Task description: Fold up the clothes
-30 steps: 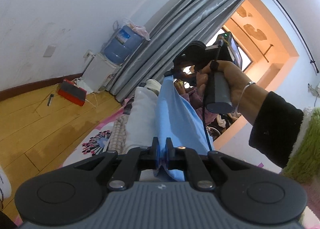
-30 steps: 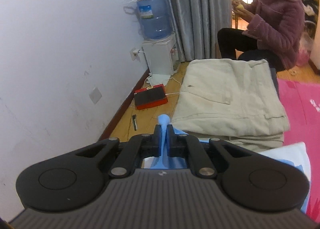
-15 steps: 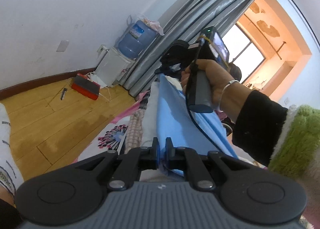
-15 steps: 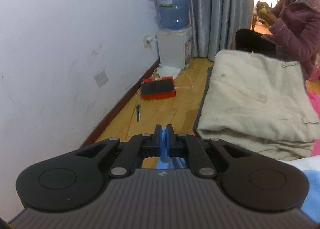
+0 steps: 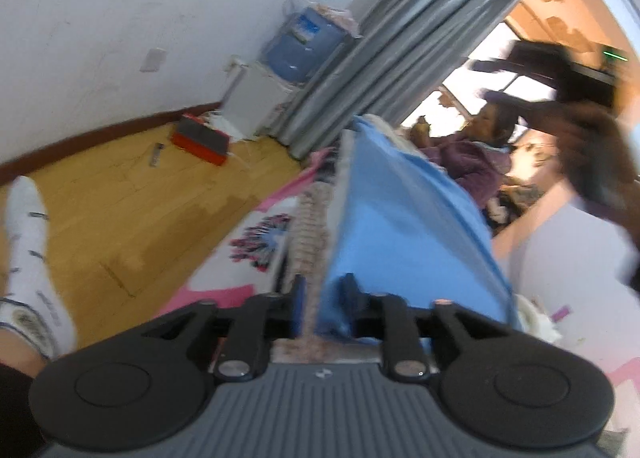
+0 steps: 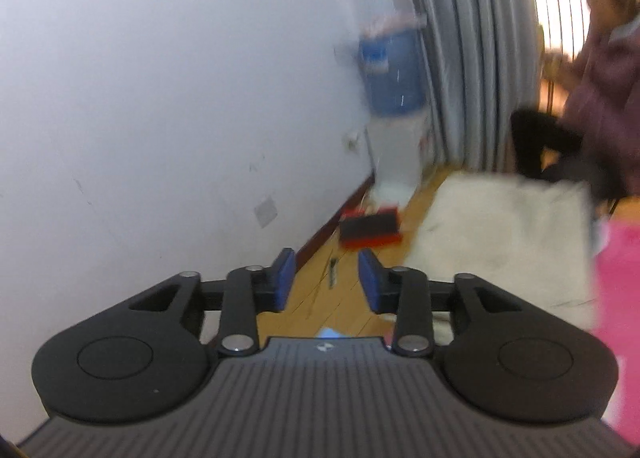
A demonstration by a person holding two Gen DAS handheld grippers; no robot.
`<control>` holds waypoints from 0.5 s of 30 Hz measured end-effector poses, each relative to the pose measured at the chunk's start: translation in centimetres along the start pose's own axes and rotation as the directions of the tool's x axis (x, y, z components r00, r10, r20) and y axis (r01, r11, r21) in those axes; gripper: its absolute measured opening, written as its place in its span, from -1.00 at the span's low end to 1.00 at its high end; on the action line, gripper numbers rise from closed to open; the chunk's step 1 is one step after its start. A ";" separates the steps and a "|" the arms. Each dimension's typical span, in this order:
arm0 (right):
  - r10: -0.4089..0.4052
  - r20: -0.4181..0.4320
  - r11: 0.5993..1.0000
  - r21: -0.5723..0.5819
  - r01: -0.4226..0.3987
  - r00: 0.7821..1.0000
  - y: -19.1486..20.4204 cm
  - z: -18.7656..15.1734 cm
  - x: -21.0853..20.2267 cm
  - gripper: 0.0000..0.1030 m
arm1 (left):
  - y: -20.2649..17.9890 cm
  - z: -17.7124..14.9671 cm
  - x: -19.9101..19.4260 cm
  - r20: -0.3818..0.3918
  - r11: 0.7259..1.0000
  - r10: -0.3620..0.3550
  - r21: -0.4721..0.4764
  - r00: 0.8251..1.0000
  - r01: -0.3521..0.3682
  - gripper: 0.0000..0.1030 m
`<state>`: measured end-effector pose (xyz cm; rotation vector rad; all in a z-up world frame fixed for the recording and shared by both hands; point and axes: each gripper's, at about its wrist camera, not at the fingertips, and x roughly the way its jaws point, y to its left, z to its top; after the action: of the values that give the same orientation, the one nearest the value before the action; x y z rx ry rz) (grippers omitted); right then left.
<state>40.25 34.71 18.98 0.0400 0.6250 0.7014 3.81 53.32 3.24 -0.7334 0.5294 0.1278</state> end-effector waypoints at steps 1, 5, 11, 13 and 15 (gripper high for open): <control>-0.028 0.014 1.000 -0.010 0.028 0.999 -0.4 -0.3 -2.6 -0.10 | -0.1 0.0 -0.4 0.017 1.000 0.019 0.011 1.000 -0.019 -0.40; -0.138 0.078 0.990 -0.018 0.140 0.987 -2.1 -2.2 -12.6 0.03 | -1.3 0.0 -2.2 0.132 0.989 0.109 0.085 0.985 -0.121 -0.42; -0.191 0.027 0.980 0.052 0.190 0.981 -4.8 -11.8 -20.1 -0.12 | -4.5 -1.1 -2.9 0.192 0.979 0.019 0.195 0.981 -0.057 -0.35; -0.191 -0.011 0.979 0.064 0.191 0.982 -5.6 -15.1 -19.9 -0.21 | -5.6 -1.7 -2.5 0.176 0.973 -0.028 0.229 0.984 -0.013 -0.33; -0.168 -0.032 0.977 0.131 0.170 0.985 -6.9 -17.2 -18.9 -0.24 | -6.2 -2.1 -1.2 0.148 0.972 0.003 0.233 0.989 -0.038 -0.33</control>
<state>23.67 14.90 13.16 0.1026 0.6858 0.4951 3.69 47.40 6.25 -0.4827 0.4031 0.1350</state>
